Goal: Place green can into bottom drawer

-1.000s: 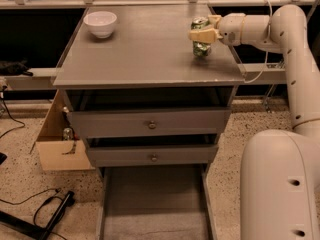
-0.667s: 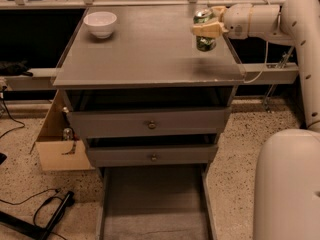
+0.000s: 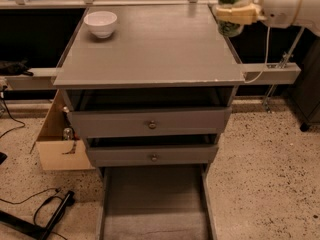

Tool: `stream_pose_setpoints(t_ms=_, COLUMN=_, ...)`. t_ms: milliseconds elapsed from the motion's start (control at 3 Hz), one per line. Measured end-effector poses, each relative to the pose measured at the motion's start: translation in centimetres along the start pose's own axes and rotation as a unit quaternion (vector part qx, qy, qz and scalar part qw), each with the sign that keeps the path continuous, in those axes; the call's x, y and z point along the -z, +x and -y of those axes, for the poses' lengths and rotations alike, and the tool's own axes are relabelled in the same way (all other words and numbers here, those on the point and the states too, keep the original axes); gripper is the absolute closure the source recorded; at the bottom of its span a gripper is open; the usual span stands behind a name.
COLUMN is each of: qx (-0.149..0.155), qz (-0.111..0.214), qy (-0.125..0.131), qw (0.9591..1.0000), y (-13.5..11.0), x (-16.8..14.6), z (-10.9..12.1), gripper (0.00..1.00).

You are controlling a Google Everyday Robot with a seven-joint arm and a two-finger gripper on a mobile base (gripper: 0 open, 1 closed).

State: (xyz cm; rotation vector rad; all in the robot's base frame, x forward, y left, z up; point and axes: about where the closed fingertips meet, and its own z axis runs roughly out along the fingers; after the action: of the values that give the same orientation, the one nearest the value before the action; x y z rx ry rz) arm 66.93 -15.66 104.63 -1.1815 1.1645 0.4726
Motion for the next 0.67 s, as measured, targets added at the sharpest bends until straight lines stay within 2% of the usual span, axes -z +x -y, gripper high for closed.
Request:
stream_pose_setpoints(t_ms=333, qx=-0.012, qz=0.009, qy=-0.005, qw=0.9999, y=0.1, x=4.2, z=-5.0, gripper=1.00)
stream_pose_setpoints(t_ms=667, qx=-0.050, qz=0.028, qy=-0.032, qw=0.9978, y=4.9, x=7.5, z=-11.5, gripper=1.00)
